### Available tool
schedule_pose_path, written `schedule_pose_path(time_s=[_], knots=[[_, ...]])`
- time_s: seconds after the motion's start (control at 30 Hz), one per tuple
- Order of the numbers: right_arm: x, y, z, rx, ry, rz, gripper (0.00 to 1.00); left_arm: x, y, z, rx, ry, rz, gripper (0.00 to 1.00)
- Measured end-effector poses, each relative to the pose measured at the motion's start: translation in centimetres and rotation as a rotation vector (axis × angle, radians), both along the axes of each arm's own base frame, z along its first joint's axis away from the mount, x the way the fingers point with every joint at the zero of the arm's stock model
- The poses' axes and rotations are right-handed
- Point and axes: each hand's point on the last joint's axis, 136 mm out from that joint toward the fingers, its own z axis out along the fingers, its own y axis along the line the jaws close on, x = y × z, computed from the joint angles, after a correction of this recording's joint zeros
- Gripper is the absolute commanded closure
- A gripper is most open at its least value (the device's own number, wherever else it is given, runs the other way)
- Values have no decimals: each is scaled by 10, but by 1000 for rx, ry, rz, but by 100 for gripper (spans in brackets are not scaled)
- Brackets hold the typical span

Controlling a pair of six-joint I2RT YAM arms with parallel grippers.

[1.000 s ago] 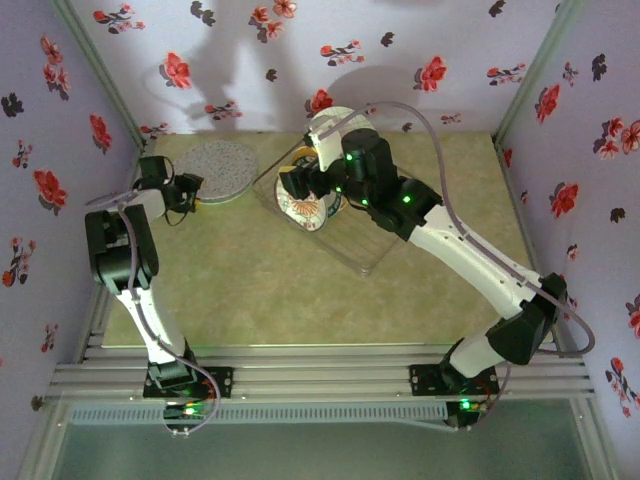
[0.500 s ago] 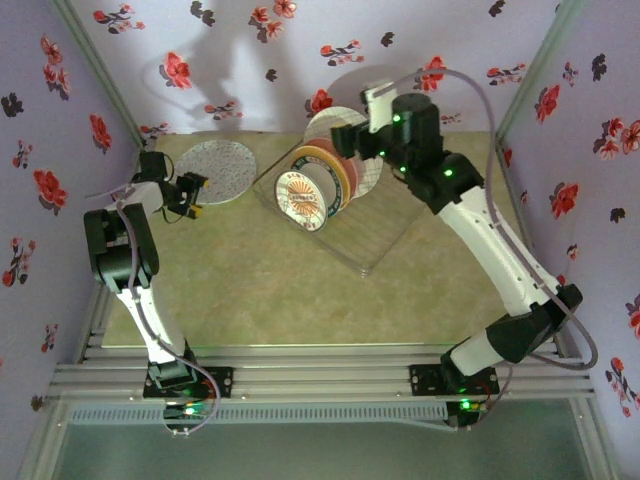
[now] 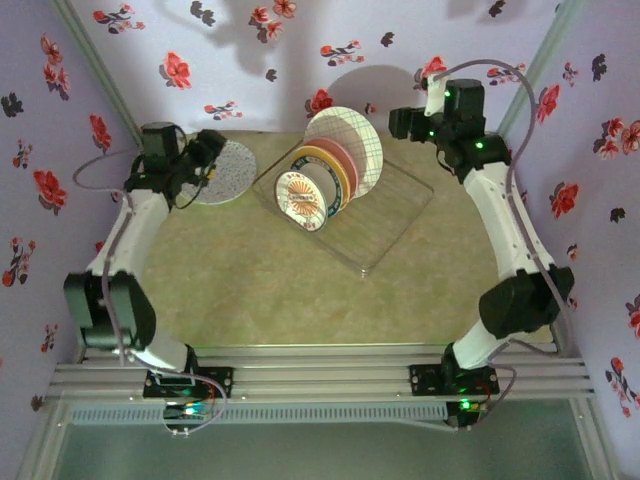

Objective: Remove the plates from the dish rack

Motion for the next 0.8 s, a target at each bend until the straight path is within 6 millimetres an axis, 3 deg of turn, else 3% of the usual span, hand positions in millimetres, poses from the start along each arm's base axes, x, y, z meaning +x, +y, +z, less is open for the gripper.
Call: schedule_pose_path(time_s=[0.13,0.2,0.3,0.4,0.53,0.8], knots=[[20,10,-53,25,115,105,20,-48,-62,49,64,-191,-148,28],[28,17,-81,40,172,158,24,-75,-85,54,79,-250,-209,30],[34,28,-114,56,236,225,29,-102,-103,42,101,-275,-253,30],[38,35,-136,71,278,265,32,-118,-112,20,130,-260,-270,31],[43,41,-149,80,300,292,35,-129,-114,5,154,-245,-272,31],[50,49,-164,98,314,338,51,-143,-114,36,171,-363,-251,32]])
